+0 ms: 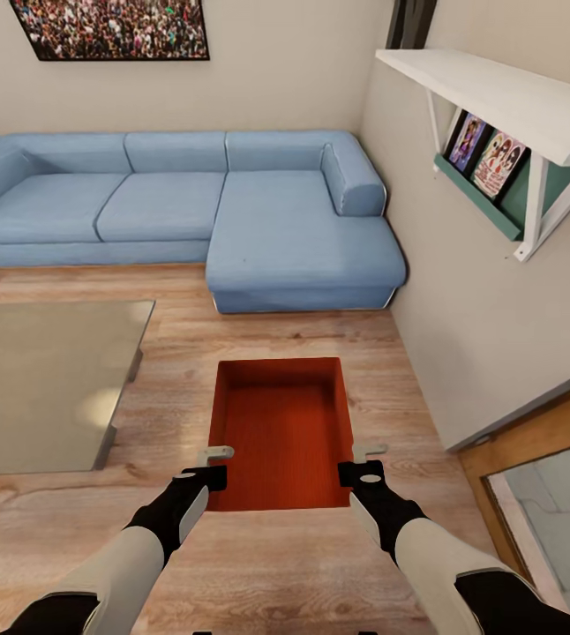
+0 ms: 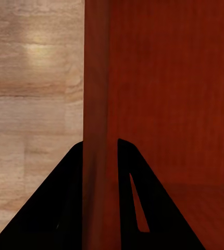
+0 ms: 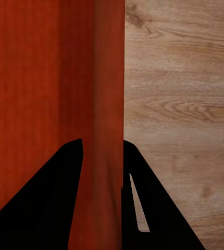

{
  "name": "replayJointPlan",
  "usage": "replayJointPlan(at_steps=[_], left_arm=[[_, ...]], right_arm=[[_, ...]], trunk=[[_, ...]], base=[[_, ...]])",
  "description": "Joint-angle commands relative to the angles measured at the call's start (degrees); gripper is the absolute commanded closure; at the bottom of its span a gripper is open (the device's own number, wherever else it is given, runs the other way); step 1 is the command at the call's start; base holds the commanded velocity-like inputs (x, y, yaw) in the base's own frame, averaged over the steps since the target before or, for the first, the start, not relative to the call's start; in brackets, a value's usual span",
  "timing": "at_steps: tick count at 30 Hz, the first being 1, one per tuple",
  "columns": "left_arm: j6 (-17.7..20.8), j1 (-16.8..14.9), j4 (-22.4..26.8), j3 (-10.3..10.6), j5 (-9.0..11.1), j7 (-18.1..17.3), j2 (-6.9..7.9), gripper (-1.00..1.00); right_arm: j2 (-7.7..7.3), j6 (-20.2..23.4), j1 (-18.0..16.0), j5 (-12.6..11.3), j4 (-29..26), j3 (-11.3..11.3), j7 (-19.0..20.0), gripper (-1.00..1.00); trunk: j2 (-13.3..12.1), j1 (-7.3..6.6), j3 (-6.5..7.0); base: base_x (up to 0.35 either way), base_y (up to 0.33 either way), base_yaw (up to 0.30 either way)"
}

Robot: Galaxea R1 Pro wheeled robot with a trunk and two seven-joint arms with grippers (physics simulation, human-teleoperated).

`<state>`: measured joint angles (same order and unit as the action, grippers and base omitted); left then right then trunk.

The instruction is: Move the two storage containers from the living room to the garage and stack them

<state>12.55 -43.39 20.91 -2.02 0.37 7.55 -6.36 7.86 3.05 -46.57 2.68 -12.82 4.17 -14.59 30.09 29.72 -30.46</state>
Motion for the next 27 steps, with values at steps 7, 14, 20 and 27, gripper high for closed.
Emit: replayJointPlan(at_steps=[7, 14, 20, 27], left_arm=[[0.10, -0.03, 0.77, 0.17, -0.02, 0.27, 0.03, 1.00], [0.10, -0.03, 0.79, 0.17, -0.02, 0.27, 0.03, 1.00], [0.10, -0.03, 0.79, 0.17, -0.02, 0.27, 0.03, 1.00], [0.10, -0.03, 0.79, 0.17, -0.02, 0.27, 0.03, 1.00]], right_arm=[[-0.66, 0.21, -0.01, -0.92, 0.25, 1.11, -0.18, 1.00], [-0.66, 0.22, -0.01, -0.92, 0.25, 1.11, -0.18, 1.00], [-0.66, 0.20, -0.01, -0.92, 0.25, 1.11, -0.18, 1.00], [-0.66, 0.20, -0.01, -0.92, 0.25, 1.11, -0.18, 1.00]], trunk=[[-2.76, -1.52, 1.82], [-5.56, -3.06, 3.70], [-7.17, -3.94, 4.95], [-7.17, -3.94, 5.57]], base=[[0.000, 0.000, 0.000], [0.000, 0.000, 0.000], [0.000, 0.000, 0.000], [0.000, 0.000, 0.000]])
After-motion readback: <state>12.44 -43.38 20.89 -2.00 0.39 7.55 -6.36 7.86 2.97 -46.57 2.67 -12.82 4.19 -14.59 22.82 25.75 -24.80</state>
